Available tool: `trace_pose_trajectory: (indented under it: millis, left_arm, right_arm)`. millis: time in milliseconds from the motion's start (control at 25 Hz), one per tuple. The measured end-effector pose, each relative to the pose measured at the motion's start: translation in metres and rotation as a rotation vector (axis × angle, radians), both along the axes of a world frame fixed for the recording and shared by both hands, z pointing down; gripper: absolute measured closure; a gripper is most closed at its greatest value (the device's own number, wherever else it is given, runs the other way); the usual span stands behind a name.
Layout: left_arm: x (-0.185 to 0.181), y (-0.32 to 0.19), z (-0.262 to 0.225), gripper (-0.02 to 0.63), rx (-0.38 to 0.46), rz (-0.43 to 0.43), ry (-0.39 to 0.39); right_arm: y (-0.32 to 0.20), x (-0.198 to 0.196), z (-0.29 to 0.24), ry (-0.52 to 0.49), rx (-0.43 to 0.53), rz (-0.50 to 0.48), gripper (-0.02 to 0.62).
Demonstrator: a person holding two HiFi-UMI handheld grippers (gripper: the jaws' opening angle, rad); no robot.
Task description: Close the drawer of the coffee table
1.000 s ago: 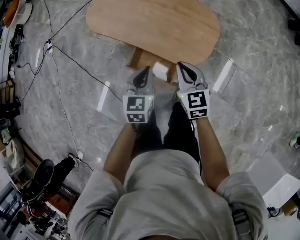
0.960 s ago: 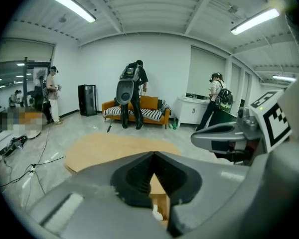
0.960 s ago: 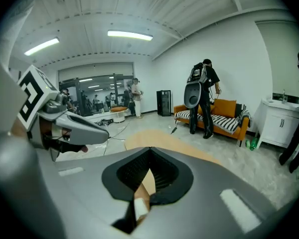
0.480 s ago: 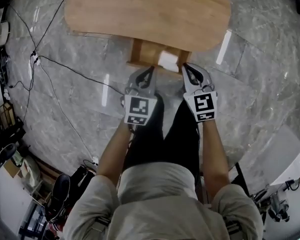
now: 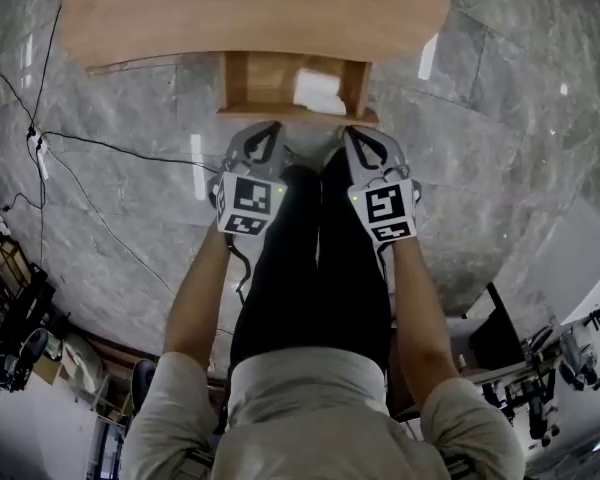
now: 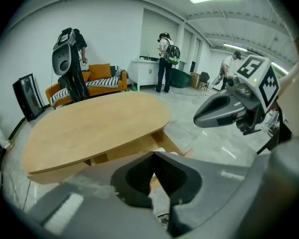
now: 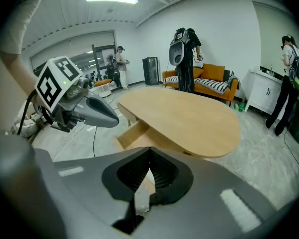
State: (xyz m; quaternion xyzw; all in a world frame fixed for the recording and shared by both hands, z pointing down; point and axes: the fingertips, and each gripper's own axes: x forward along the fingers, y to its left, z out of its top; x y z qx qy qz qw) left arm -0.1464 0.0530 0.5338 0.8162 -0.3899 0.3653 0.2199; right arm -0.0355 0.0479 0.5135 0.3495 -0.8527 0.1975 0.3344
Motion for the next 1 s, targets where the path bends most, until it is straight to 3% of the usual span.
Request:
trace_pose_trajectory:
  millis: [280, 520, 560, 600, 800, 1000]
  left_arm:
    - [-0.009, 0.015, 0.065, 0.585, -0.016, 0.236, -0.178]
    - [-0.049, 0.020, 0.112, 0.584, -0.085, 0.264, -0.309]
    - [-0.055, 0.018, 0.119, 0.581, -0.087, 0.279, -0.335]
    - [-0.060, 0.015, 0.124, 0.575, -0.083, 0.308, -0.367]
    - [-0.087, 0.024, 0.148, 0.499, -0.070, 0.565, -0.585]
    - [-0.109, 0.027, 0.161, 0.453, -0.081, 0.602, -0.652]
  right_arm:
    - [0.019, 0.013, 0.062, 0.096, -0.067, -0.030, 0.588]
    - [0.026, 0.019, 0.100, 0.126, -0.129, -0.018, 0.571]
    - [0.025, 0.020, 0.107, 0.136, -0.139, -0.029, 0.497]
    - [0.025, 0.021, 0.114, 0.153, -0.145, -0.051, 0.468]
    - [0.033, 0.034, 0.135, 0.317, -0.118, -0.192, 0.468]
    - [0.036, 0.033, 0.150, 0.388, -0.113, -0.271, 0.462]
